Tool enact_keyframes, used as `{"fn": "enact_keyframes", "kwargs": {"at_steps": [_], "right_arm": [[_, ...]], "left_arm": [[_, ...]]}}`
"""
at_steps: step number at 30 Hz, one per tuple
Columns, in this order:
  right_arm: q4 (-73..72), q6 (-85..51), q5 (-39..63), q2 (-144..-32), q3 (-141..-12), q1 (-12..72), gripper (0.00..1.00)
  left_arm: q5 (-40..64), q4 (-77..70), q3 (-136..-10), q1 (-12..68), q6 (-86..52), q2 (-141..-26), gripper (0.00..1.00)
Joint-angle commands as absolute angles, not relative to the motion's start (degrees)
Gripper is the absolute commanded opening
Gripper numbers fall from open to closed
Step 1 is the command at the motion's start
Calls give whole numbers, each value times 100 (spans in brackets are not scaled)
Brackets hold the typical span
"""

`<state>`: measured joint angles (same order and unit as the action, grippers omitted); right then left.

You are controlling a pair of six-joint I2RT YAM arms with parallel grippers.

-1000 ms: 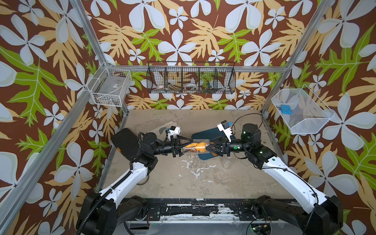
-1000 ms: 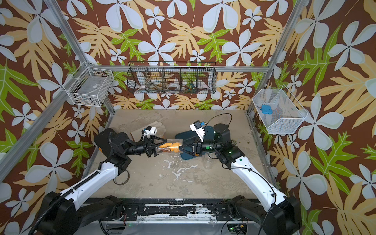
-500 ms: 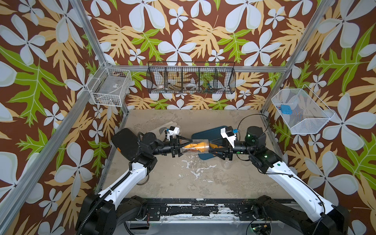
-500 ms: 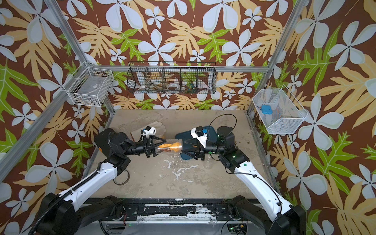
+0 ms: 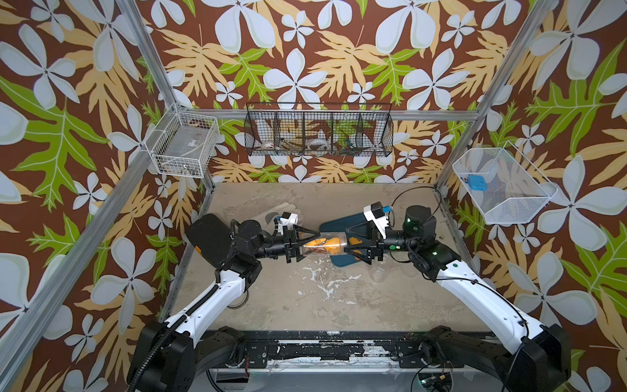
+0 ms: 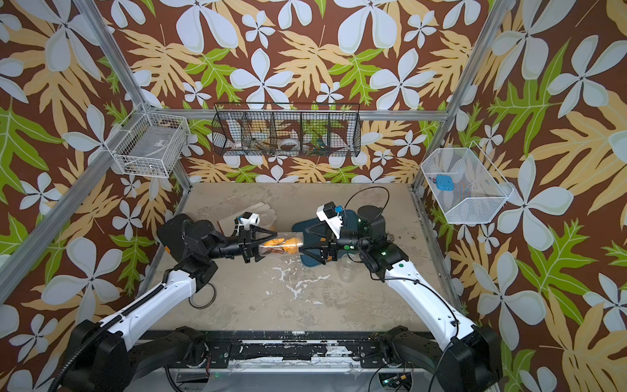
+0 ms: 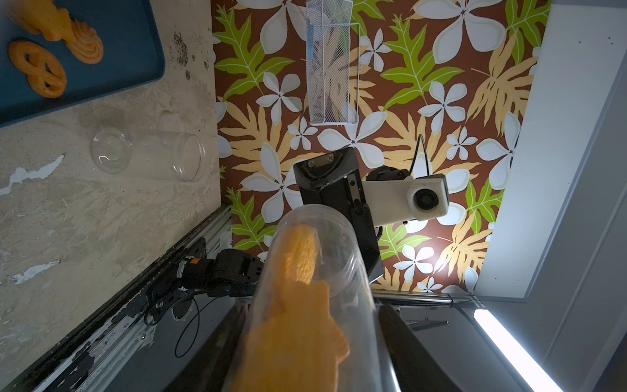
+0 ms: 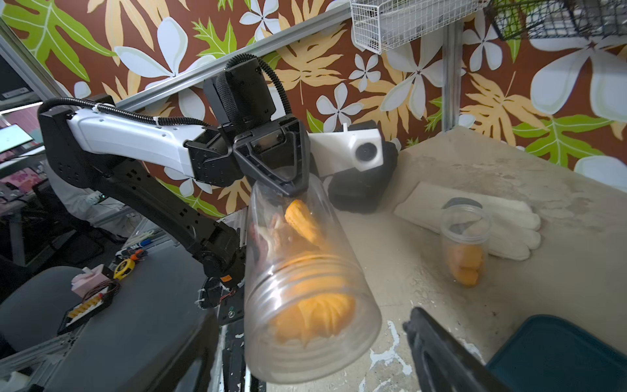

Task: Pour the cookies out of the jar
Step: Unscrew the lid from the jar.

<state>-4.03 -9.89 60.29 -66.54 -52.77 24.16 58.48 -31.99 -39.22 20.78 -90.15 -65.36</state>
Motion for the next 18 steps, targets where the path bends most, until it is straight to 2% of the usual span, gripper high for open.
{"fn": "enact_keyframes", "kwargs": {"at_steps": [1,10,18], "right_arm": [[-837,-1469,6454,-6802,-5268,2458,88],[-925,-1521,6634,-7046,-5407,2504,79],[-740,-1163,6569,-7022,-5431,2529,58]], "left_arm": [[5880,-3489,-3990,2070,-9070,-6548,47],[5873,-3524,-4025,2066,-9068,-6601,47],[5862,-3507,-4043,2066,-9081,-6645,47]]}}
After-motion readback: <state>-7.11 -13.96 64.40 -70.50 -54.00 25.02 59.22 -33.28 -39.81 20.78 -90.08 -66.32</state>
